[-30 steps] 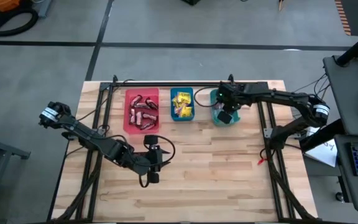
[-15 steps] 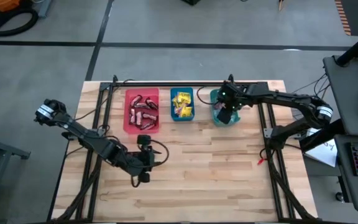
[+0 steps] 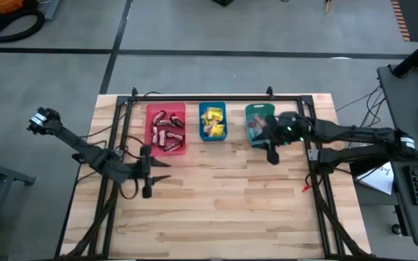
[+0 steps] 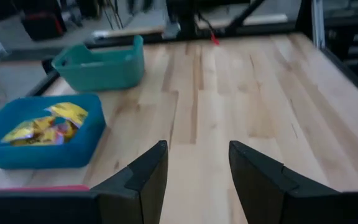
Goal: Sort candy
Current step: Return to Home Position
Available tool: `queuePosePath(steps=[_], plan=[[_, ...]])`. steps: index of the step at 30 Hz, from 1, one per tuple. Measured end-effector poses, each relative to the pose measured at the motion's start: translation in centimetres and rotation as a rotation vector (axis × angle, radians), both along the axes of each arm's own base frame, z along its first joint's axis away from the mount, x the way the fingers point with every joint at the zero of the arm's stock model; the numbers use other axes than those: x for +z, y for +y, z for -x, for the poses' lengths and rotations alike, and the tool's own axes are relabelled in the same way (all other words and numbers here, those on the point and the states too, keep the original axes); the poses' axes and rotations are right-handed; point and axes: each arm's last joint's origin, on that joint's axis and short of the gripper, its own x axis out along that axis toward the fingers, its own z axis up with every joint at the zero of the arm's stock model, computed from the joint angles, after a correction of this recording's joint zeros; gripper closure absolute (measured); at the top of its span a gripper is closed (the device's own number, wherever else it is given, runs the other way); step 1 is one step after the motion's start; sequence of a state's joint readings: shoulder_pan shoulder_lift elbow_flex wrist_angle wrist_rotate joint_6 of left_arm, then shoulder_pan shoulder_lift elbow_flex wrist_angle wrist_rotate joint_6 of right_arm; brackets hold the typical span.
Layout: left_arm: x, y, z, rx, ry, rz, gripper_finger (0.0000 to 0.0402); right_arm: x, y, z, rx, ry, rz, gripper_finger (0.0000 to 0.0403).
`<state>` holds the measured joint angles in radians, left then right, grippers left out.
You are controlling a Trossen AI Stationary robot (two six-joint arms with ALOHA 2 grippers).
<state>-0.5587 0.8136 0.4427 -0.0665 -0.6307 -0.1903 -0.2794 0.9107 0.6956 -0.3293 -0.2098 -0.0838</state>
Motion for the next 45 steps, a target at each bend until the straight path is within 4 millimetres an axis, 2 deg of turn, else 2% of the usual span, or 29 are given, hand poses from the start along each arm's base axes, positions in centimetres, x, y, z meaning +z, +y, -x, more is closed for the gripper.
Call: queuePosePath(steps=[5, 9, 18, 25, 31, 36, 41, 45], plan=[[-1.0, 1.6, 2.2, -0.015, -0.129, -0.005, 0.0247, -0.7, 2.4, 1.4, 0.080, -0.087, 0.061, 0.0309], [-1.7, 2.9, 3.6, 0.008, -0.220, -0.007, 0.0247, -1.3, 3.5, 2.4, 0.091, -0.117, 0.103, 0.0318], [-2.8, 5.4, 5.6, 0.062, -0.341, 0.025, 0.0247, -1.7, 3.9, 4.5, 0.104, -0.221, 0.142, 0.0322], [-3.4, 6.1, 6.9, 0.055, -0.343, 0.011, 0.0247, -1.9, 4.1, 6.1, 0.125, -0.290, 0.159, 0.0322], [-3.7, 6.2, 6.8, 0.061, -0.326, -0.019, 0.0247, -2.2, 4.3, 7.9, 0.126, -0.456, 0.210, 0.0332], [-4.8, 6.1, 6.5, 0.058, -0.317, -0.023, 0.0247, -3.9, 4.4, 9.1, 0.124, -0.531, 0.229, 0.0338], [-4.9, 6.0, 6.2, 0.040, -0.378, -0.029, 0.0247, -5.9, 4.5, 9.9, 0.153, -0.575, 0.261, 0.0351], [-4.9, 6.3, 6.3, 0.179, -0.394, -0.011, 0.0247, -7.2, 4.5, 10.6, 0.147, -0.621, 0.335, 0.0366]])
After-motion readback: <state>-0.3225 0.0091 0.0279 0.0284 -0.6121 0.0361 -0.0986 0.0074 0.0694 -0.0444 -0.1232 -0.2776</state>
